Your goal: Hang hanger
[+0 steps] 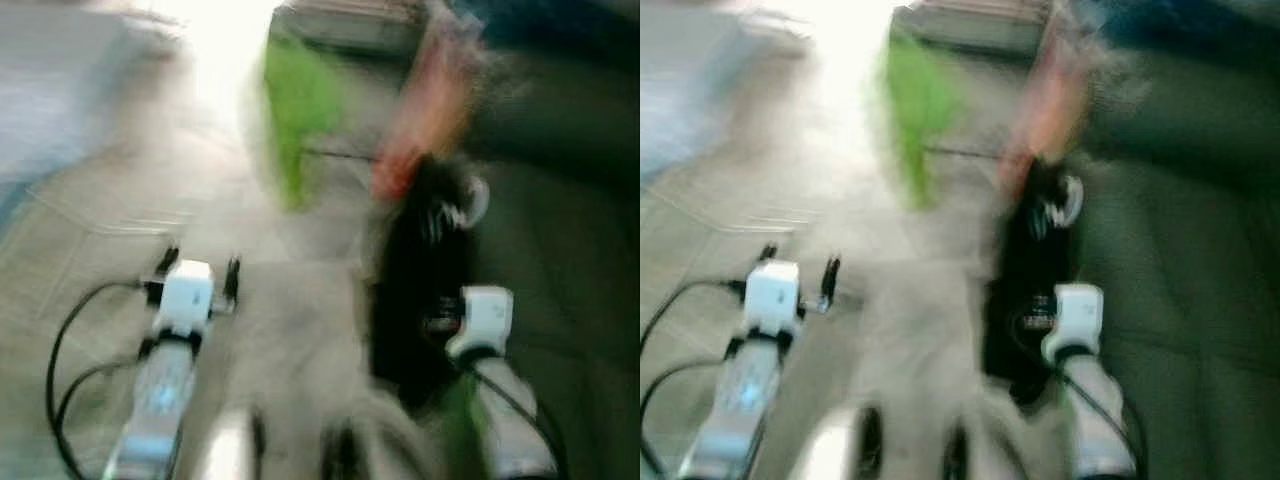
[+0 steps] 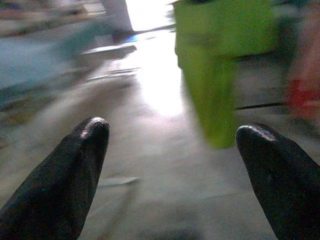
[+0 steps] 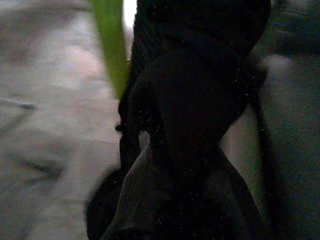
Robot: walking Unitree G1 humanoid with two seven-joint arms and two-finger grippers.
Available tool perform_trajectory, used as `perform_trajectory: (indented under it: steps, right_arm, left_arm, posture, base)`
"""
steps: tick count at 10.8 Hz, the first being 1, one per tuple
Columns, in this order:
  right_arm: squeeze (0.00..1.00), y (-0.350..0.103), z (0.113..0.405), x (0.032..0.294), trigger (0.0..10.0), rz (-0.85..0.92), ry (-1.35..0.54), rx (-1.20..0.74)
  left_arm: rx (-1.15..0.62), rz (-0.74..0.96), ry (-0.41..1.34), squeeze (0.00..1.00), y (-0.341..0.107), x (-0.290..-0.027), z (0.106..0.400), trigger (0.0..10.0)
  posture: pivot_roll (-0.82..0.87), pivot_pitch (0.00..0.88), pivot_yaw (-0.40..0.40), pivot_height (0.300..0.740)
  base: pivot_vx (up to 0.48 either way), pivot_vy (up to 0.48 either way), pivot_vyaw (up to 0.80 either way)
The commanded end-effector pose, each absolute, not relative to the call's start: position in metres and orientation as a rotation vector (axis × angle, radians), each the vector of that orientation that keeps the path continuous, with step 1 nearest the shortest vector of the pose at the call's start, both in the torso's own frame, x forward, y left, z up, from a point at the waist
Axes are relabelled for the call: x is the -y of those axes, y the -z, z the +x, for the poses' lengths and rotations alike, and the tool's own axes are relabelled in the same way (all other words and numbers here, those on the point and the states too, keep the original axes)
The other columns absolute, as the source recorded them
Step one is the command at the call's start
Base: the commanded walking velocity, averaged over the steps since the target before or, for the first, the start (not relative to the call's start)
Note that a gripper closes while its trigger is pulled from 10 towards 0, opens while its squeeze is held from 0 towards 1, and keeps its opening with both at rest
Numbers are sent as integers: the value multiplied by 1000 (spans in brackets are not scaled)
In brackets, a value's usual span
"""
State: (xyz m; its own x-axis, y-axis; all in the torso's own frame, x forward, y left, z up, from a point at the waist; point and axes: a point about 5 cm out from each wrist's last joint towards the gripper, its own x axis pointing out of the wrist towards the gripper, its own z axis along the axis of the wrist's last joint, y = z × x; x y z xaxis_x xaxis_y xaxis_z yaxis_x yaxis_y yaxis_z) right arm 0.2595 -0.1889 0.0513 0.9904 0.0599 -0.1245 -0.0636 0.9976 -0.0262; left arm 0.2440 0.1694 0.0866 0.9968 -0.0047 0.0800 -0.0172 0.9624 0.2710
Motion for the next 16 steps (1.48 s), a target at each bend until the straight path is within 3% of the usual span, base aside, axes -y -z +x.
perform_trajectory:
  steps: [1, 11, 16]
  right_arm:
    - [0, -55, 257, 183, 10000, -24, -91, -95]
    - [0, -75, 270, 163, 10000, -1, -257, -35]
    - [0, -104, 276, 133, 10000, 81, -436, 31]
  left_arm:
    - [36, 294, -10, 0, -77, -171, 240, 10000]
    - [-12, 258, 79, 0, -68, -170, 246, 10000]
    - [-67, 245, 407, 0, -56, -139, 243, 10000]
  posture:
    - [21, 206, -49, 740]
    - [14, 201, -60, 740]
    - [-13, 203, -57, 740]
  base:
    - [0, 0, 800]
    - [0, 0, 800]
    - [0, 0, 800]
